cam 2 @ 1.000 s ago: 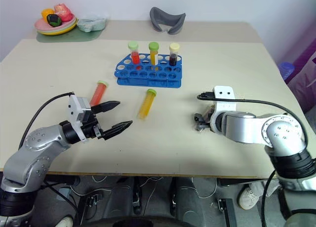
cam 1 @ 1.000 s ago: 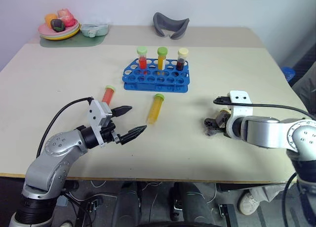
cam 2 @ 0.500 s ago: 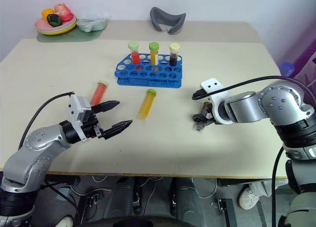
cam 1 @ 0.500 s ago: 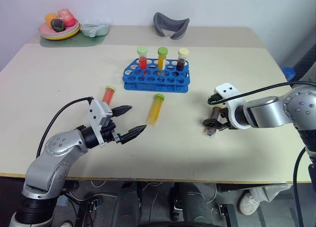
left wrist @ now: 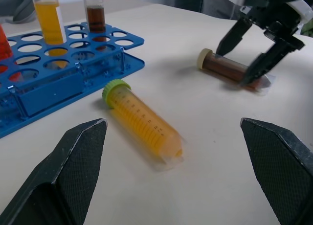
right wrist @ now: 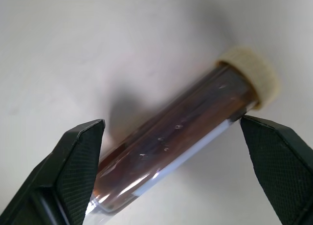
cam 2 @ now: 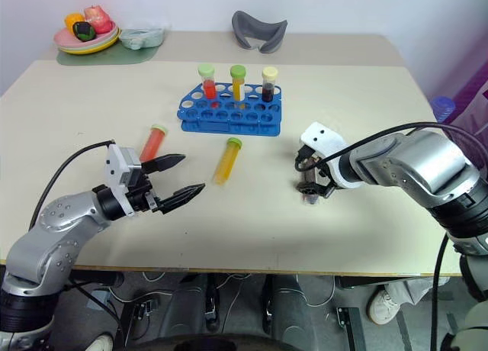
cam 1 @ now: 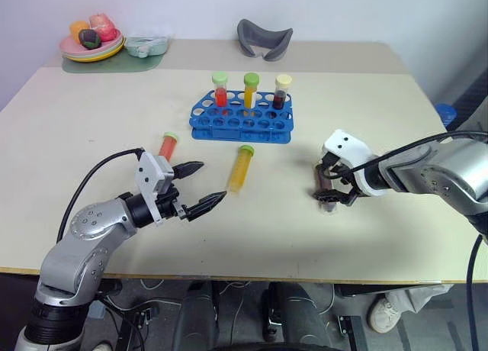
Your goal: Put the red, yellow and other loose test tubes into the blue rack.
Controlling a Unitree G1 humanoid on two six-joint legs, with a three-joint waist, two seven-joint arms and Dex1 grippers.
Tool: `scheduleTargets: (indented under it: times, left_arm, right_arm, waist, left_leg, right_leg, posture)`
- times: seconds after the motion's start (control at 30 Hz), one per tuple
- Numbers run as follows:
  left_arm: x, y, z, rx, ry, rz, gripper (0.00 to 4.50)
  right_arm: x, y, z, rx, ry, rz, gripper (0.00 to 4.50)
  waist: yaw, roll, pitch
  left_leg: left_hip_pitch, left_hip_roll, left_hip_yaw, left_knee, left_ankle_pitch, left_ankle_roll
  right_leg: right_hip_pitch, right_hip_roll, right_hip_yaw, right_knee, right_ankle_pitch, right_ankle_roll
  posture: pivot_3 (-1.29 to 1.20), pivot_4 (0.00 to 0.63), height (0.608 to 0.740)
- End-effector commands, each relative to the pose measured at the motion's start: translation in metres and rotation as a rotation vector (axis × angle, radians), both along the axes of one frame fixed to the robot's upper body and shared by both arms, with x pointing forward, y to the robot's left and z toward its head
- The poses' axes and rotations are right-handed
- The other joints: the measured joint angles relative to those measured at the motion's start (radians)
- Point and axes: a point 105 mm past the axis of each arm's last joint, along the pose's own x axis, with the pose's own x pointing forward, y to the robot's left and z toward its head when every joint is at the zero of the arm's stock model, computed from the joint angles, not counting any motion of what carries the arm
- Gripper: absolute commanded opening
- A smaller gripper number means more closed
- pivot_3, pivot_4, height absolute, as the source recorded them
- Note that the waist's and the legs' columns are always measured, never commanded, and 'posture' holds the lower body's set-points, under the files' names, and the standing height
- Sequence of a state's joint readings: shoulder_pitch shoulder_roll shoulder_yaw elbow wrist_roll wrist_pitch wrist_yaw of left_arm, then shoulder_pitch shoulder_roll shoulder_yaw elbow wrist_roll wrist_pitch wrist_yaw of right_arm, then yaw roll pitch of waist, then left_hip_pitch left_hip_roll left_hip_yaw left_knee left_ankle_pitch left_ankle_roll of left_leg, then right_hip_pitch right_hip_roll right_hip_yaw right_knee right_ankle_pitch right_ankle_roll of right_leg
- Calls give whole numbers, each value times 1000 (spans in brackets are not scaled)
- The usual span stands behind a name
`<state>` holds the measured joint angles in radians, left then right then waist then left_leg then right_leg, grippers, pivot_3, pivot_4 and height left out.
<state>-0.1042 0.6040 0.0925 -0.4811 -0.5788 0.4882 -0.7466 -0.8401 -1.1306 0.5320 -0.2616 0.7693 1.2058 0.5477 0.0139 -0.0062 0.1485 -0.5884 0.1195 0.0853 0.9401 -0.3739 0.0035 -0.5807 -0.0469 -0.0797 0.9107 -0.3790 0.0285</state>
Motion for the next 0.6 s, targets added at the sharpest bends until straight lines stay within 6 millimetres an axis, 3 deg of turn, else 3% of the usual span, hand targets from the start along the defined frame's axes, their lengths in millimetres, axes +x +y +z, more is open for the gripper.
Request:
scheduleTargets:
  times: [0.03,0.23,0.6]
  left_arm:
    - [-1,-3,10,-4,-50,-18,4500]
    - [0,-4,10,-4,-52,-23,4500]
    - [1,-4,12,-5,-61,-22,4500]
  right_arm:
    - [-2,-9,-2,-31,29,50,4483]
    - [2,-21,-7,-58,67,45,4483]
    - [5,-36,-17,-72,154,-127,4483]
  waist:
    - [0,0,0]
    - [1,0,0]
    - [2,0,0]
  left_leg:
    - [0,0,0,0,0,0]
    - [0,0,0,0,0,0]
    - [2,0,0,0,0,0]
  right_leg:
    - [0,0,0,0,0,0]
    - [1,0,-1,0,0,0]
    - [4,-2,-2,-1,0,0]
  posture:
    - [0,150,655]
    - [0,150,655]
    - [0,150,655]
